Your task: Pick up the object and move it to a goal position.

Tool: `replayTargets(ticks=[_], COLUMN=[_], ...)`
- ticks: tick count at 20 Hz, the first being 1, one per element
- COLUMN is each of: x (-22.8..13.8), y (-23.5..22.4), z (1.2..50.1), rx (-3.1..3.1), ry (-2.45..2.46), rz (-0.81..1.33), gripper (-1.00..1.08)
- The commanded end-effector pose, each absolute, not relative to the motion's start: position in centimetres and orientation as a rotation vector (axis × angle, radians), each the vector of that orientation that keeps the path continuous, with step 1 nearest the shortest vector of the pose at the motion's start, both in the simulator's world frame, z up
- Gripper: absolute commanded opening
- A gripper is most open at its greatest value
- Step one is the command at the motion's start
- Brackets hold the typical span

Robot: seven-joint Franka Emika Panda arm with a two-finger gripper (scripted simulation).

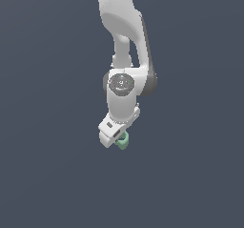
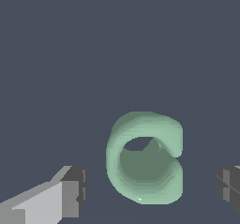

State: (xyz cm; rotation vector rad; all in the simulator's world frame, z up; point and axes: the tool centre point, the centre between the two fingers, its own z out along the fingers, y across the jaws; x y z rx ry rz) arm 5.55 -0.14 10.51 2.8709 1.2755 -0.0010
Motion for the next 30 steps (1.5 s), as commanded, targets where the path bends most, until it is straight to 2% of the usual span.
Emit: replayTargets(ticks=[1,13,19,20,30], x=[5.6,5.4,5.6,5.6,5.6], y=[-0.1,-0.1,-0.1,-0.1,-0.1], z=[10.5,6.1,5.5,5.5,5.5], rx=[2.871,2.868,2.868,2.868,2.868], ry=[1.276,1.282,1.282,1.282,1.282], rz=[-0.001,0.000,0.000,0.000,0.000], gripper=[1.00,1.00,1.00,-1.00,-1.00])
